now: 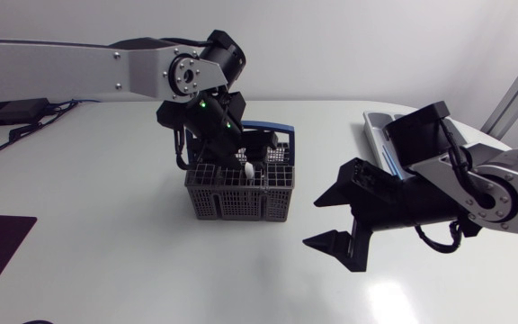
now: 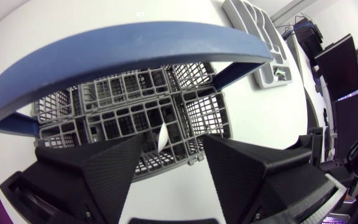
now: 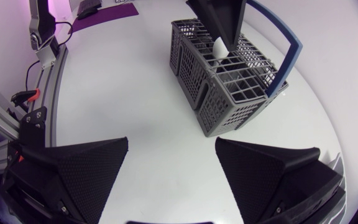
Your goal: Unload the cutlery basket into the drawer organizer.
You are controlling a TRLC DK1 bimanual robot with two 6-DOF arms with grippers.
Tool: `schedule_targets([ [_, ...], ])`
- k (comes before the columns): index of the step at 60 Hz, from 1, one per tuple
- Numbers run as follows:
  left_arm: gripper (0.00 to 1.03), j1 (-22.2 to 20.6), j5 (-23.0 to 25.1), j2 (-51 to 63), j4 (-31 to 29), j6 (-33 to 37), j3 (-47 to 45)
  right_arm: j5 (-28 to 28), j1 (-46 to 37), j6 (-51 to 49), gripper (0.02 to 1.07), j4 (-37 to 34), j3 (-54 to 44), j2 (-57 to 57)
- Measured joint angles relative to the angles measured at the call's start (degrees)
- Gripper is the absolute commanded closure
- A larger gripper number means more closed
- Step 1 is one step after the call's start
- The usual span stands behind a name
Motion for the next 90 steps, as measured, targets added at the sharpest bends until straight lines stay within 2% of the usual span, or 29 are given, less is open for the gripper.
schedule_targets([
  [12, 0.45, 0.0, 0.0, 0.5, 0.2, 1.0, 0.6, -0.5, 0.0, 0.0, 0.06, 0.3, -0.2, 0.1],
  [19, 0.54, 0.0, 0.0, 1.2, 0.2, 1.7, 0.6, -0.7, 0.0, 0.0, 0.06, 0.9, -0.2, 0.1],
  [26, 0.54, 0.0, 0.0, 1.4, 0.2, 2.5, 0.6, -0.8, 0.0, 0.0, 0.06, 1.1, -0.3, 0.2],
  [30, 0.62, 0.0, 0.0, 1.5, 0.2, 2.7, 0.6, -0.9, 0.0, 0.0, 0.06, 1.3, -0.3, 0.3],
  [34, 0.66, 0.1, 0.0, 1.5, 0.2, 2.7, 0.6, -0.9, 0.0, 0.0, 0.06, 1.4, -0.5, 0.3],
  [50, 0.68, 0.4, -0.2, 1.6, 0.2, 4.0, 0.6, -0.9, 0.0, 0.0, 0.06, 1.6, -0.6, 0.5],
  [57, 0.76, 0.5, -0.2, 1.6, 0.2, 4.3, 0.6, -0.9, 0.0, 0.0, 0.06, 1.7, -0.6, 0.9],
  [71, 0.79, 0.8, -0.2, 1.6, 0.5, 5.3, -0.3, -0.9, 0.0, 0.0, 0.06, 1.7, -0.6, 1.0],
  [76, 0.83, 0.8, -0.2, 1.6, 0.4, 5.5, -0.5, -0.9, 0.0, 0.0, 0.06, 1.7, -0.7, 1.0],
  [90, 0.85, 0.8, -0.2, 1.6, 0.5, 5.5, -1.2, -0.9, 0.0, 0.0, 0.06, 2.2, -0.9, 1.0],
])
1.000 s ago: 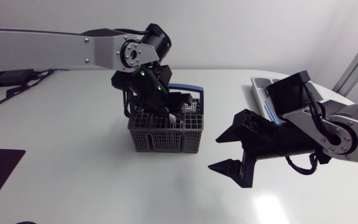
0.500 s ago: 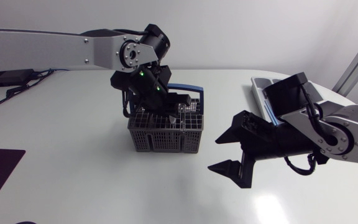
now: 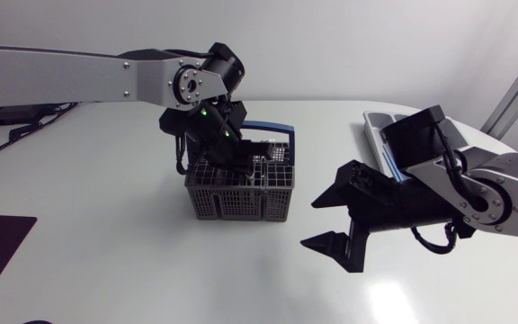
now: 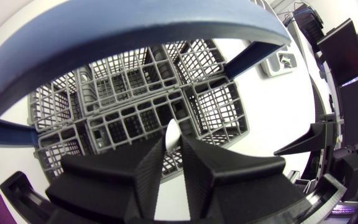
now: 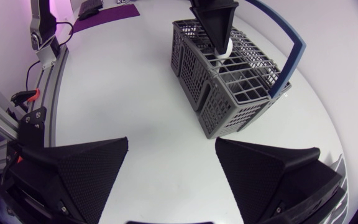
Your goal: Unload the cutlery basket into the drawer organizer.
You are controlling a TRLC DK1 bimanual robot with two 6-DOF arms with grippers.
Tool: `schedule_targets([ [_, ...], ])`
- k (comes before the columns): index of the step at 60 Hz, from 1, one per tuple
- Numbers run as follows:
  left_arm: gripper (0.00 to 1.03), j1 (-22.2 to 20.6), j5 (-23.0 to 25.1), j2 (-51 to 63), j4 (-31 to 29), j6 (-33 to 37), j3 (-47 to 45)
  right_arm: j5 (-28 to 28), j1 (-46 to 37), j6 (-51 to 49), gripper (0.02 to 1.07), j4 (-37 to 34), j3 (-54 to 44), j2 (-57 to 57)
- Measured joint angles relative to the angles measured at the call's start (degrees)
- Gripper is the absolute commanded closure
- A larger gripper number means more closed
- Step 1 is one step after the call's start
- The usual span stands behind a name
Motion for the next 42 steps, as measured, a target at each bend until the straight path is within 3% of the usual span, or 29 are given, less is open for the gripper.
schedule_targets([
  [10, 0.94, 0.0, 0.0, 0.0, 0.4, 0.2, 0.0, 0.0, 0.0, 0.0, 0.06, 0.4, -0.5, 0.0],
  [29, 0.94, 0.2, 0.3, -0.2, 0.9, 0.4, -0.1, 0.0, 0.0, 0.0, 0.06, 0.6, -0.6, 0.3],
  [42, 0.95, 1.1, 3.8, -1.5, 0.8, 0.4, -0.4, 0.0, 0.0, 0.0, 0.06, 0.6, -0.6, 0.3],
])
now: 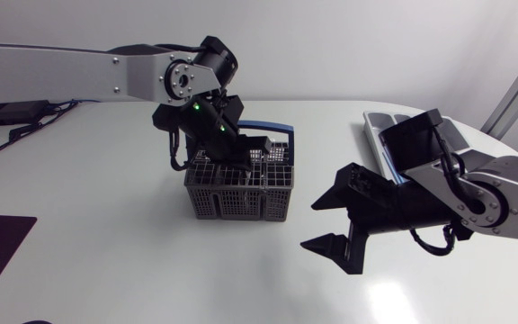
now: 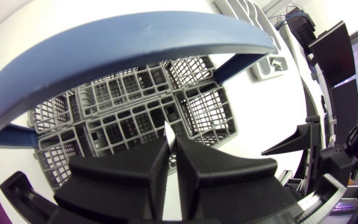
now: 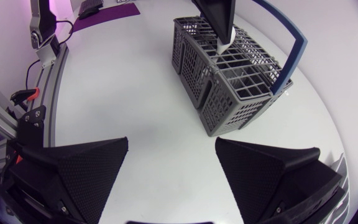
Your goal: Unload the cutlery basket into the drawer organizer.
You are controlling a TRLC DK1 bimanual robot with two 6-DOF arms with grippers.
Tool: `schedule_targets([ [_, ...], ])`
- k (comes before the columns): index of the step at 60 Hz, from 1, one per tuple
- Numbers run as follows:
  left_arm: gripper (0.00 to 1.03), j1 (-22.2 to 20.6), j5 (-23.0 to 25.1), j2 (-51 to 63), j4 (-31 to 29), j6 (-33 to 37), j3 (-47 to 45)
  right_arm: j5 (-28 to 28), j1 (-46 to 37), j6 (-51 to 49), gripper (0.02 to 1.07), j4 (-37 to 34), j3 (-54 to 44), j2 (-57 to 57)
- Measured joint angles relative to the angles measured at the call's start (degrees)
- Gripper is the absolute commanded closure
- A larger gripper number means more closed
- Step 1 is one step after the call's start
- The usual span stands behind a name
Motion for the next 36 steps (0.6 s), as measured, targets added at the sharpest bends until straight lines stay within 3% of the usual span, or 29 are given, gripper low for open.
schedule_targets([
  [36, 0.96, 1.2, 2.4, -7.7, 1.7, 0.0, -2.8, 0.0, 0.2, 0.0, 0.06, -0.1, 0.0, -0.1],
])
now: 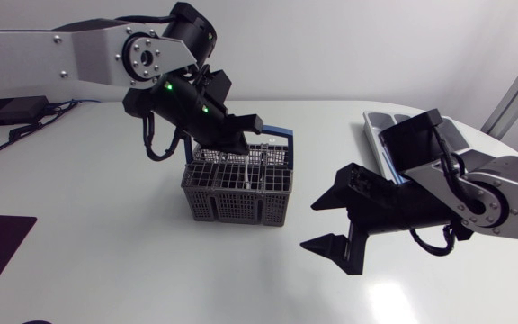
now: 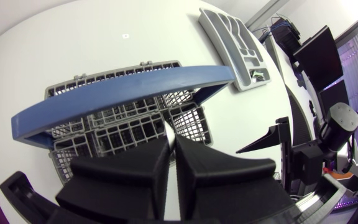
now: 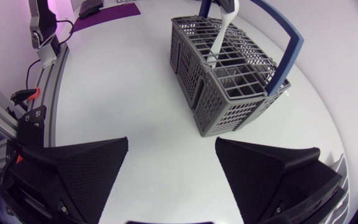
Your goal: Unload the cutlery basket into the drawer organizer.
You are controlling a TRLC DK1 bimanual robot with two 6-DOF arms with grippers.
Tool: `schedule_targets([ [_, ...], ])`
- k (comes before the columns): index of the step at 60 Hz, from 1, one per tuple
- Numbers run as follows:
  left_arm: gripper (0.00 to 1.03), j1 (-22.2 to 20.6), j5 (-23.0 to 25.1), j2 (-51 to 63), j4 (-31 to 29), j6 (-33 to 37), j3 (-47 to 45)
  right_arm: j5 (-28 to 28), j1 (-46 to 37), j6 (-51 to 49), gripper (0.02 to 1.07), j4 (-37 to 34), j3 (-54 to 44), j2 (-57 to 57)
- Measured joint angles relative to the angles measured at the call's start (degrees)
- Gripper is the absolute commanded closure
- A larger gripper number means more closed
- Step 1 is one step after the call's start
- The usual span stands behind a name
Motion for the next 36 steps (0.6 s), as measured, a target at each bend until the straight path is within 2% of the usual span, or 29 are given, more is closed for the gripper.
schedule_targets([
  [21, 0.96, 0.0, 0.7, -3.4, 1.0, 2.7, -1.9, 0.0, 0.7, 0.0, 0.06, -0.2, 0.0, -0.4],
  [36, 0.96, -0.5, 0.9, -7.9, 5.0, 5.4, -5.8, 0.0, 1.0, 0.0, 0.06, -0.3, 0.0, -0.7],
])
